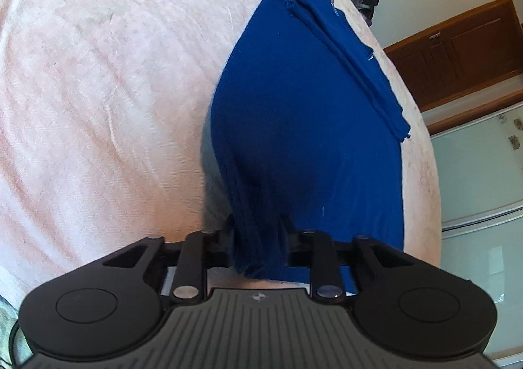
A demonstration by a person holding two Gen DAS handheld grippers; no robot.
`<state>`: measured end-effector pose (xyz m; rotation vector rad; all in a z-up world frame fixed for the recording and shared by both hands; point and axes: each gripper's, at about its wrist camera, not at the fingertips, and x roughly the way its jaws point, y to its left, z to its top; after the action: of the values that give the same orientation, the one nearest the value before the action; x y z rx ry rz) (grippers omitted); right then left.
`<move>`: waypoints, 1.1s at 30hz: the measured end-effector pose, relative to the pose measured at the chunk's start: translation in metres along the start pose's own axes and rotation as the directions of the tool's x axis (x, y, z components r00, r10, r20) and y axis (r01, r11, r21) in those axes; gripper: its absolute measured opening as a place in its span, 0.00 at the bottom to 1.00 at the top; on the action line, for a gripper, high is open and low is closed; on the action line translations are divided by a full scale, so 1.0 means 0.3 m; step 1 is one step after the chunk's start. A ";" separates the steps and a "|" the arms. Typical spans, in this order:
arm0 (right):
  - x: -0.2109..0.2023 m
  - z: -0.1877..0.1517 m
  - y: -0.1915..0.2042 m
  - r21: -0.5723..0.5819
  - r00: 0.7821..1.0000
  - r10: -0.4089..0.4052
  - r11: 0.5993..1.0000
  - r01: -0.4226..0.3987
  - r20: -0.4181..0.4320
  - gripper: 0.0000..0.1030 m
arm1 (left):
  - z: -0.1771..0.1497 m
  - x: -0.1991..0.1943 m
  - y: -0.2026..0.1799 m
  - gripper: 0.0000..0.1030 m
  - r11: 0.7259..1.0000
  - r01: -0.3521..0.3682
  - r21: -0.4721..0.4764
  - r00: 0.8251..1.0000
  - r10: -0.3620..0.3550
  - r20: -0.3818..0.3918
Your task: Fold small clothes
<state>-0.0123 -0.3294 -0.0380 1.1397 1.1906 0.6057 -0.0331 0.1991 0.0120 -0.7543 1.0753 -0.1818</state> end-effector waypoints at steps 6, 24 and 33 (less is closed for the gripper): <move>-0.009 0.013 -0.048 0.084 0.998 0.060 0.995 -0.059 -0.009 0.31 | 0.007 -0.003 0.002 0.12 1.000 -0.013 -0.014 1.000 0.013 -0.002; -0.095 0.139 0.177 -0.070 0.970 0.229 0.972 -0.223 0.082 0.10 | 0.227 -0.143 -0.192 0.05 0.979 0.203 0.031 0.965 -0.205 0.165; -0.070 0.666 0.436 -0.183 0.906 0.369 0.924 -0.334 0.208 0.10 | 0.730 0.003 -0.440 0.05 0.954 0.278 0.112 0.903 -0.300 0.307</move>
<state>0.1908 -0.3725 0.0816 1.2755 0.7252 0.7910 0.1810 0.2033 0.1514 -0.8498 0.6410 -0.3344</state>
